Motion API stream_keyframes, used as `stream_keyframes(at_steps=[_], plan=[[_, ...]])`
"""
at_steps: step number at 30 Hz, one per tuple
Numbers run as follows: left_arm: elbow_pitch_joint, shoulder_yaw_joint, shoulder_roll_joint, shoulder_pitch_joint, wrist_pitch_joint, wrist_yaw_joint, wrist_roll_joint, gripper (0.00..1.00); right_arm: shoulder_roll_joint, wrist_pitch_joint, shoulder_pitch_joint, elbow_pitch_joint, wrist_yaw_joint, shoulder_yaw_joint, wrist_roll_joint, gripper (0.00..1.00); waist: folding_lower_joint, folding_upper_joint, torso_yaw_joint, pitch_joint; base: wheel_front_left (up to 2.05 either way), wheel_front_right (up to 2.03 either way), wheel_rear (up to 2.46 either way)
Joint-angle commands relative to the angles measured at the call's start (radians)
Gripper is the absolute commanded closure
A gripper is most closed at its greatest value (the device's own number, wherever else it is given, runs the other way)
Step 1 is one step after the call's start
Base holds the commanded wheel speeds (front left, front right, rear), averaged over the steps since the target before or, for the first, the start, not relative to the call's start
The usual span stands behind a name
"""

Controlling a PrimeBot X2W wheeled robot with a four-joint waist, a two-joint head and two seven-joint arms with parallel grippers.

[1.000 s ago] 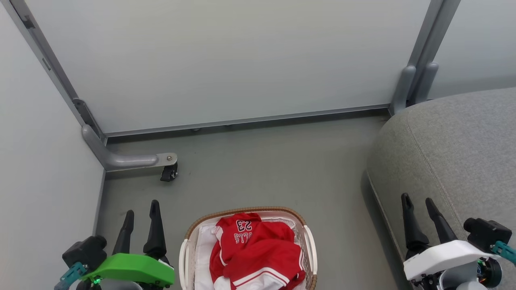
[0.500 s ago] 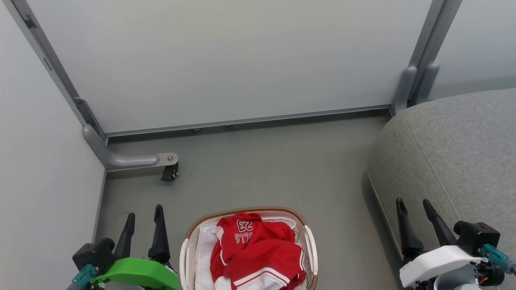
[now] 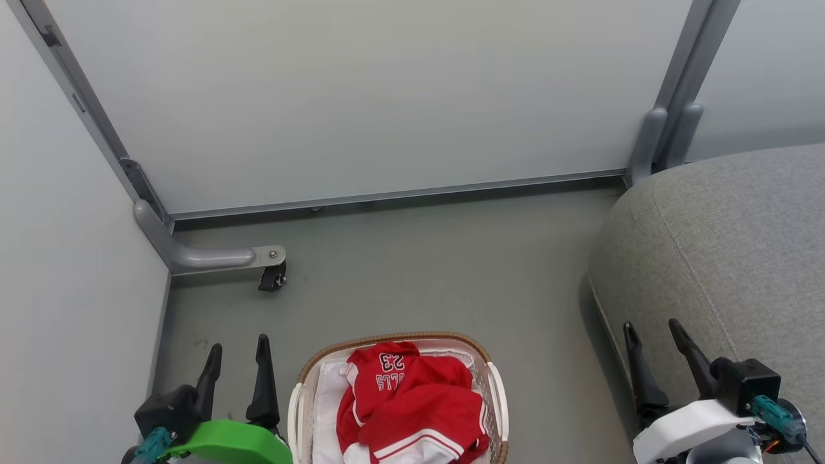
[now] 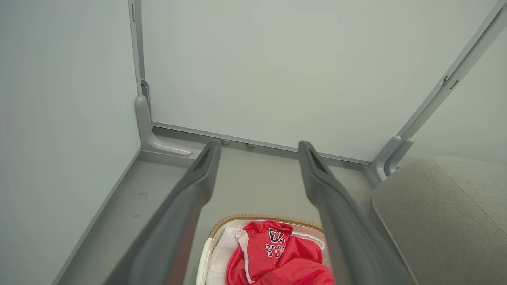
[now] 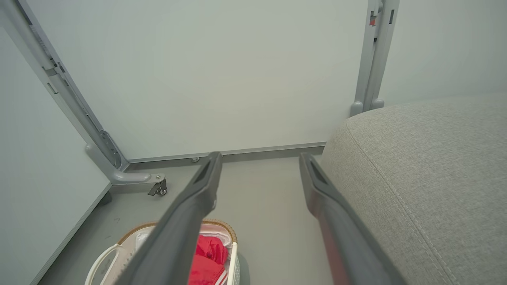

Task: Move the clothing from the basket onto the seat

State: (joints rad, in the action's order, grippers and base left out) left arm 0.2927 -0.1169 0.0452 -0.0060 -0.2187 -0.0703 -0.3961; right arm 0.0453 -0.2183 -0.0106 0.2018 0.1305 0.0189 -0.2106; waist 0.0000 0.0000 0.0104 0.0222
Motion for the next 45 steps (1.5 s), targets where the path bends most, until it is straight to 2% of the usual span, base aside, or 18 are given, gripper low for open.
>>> stream_keyframes(at_steps=[1,23,45], plan=[[0.001,-0.001,0.007,0.015,-0.009,0.002,0.025,0.0,0.006,-0.01,-0.015,0.0,0.0,-0.002,0.023,0.0,0.0,0.0,0.0,0.0,0.0,0.0,0.0],[0.047,-0.024,0.008,0.025,-0.049,0.008,0.142,0.0,0.008,-0.049,-0.027,0.002,0.0,-0.011,0.189,0.0,0.0,0.0,0.004,0.006,0.0,0.0,0.0],[0.062,-0.026,0.008,0.02,-0.046,0.001,0.125,0.0,0.008,-0.049,-0.024,-0.004,0.0,-0.006,0.182,0.0,0.0,0.0,0.003,0.0,0.0,0.0,0.0]])
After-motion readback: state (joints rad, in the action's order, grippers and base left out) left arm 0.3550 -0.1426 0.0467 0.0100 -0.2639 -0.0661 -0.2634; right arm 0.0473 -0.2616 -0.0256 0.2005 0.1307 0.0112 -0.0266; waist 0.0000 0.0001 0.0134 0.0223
